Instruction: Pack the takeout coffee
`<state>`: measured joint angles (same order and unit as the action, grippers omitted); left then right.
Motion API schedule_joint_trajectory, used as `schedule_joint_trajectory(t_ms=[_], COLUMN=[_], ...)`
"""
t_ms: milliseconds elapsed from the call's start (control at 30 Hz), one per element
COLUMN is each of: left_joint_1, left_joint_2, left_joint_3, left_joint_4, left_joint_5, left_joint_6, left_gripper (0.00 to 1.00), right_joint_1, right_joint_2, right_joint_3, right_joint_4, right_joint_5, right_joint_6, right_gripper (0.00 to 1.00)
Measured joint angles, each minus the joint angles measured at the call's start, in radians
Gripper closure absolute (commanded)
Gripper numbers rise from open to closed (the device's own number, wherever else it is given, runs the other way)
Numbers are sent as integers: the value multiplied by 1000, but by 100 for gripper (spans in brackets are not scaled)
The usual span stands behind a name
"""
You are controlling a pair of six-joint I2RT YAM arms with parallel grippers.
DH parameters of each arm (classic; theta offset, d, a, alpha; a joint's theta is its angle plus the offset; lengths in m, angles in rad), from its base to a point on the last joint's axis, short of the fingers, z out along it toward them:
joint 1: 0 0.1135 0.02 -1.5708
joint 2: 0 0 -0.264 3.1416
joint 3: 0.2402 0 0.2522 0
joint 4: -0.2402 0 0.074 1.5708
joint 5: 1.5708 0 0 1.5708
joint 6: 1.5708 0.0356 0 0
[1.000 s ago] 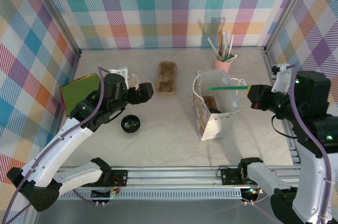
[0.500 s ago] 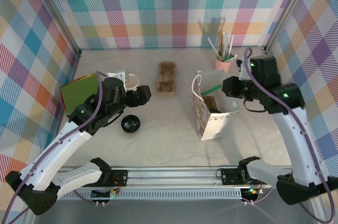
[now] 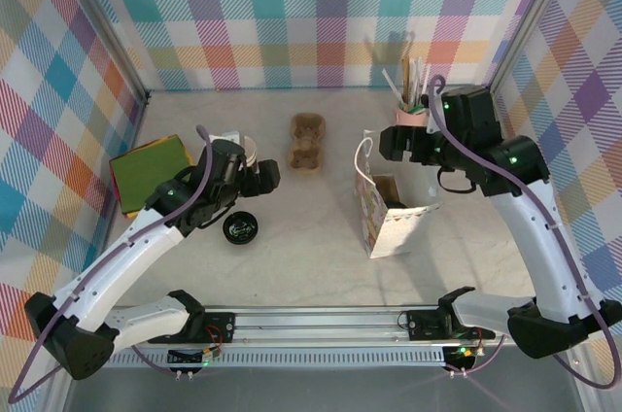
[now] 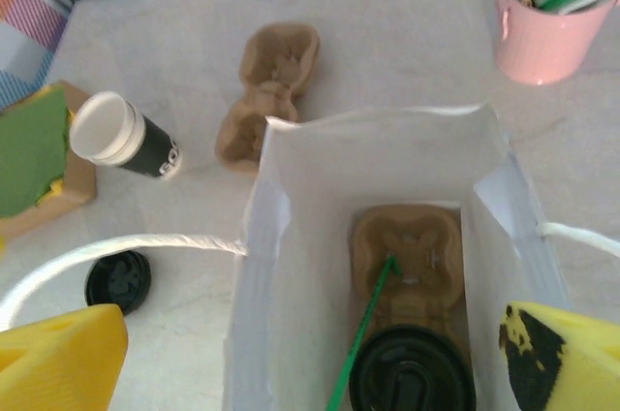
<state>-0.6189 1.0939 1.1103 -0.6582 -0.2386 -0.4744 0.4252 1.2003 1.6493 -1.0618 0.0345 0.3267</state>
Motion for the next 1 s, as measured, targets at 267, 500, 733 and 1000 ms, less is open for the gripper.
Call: schedule_joint_trajectory(t_ms=[267,500,733,1000], left_joint_1=[89,302,510,606], left_joint_2=[84,125,206,438], left_joint_3=[39,55,102,262], left_joint_4=[-61,-145,-211,-257], left_joint_5=[-63,-72,-81,-73], left_joint_6=[-16,-27,-13,3], left_gripper=[1,8,23,39], right_joint_1=[5,55,101,112], right_joint_2=[32,94,111,119], right_joint_3=[44,48,49,44], right_joint_4=[41,99,135,151], right_joint_5=[-31,-39,-39,-34], right_joint_6=[-6,-6,-11,-29], right_gripper=[1,1,1,1])
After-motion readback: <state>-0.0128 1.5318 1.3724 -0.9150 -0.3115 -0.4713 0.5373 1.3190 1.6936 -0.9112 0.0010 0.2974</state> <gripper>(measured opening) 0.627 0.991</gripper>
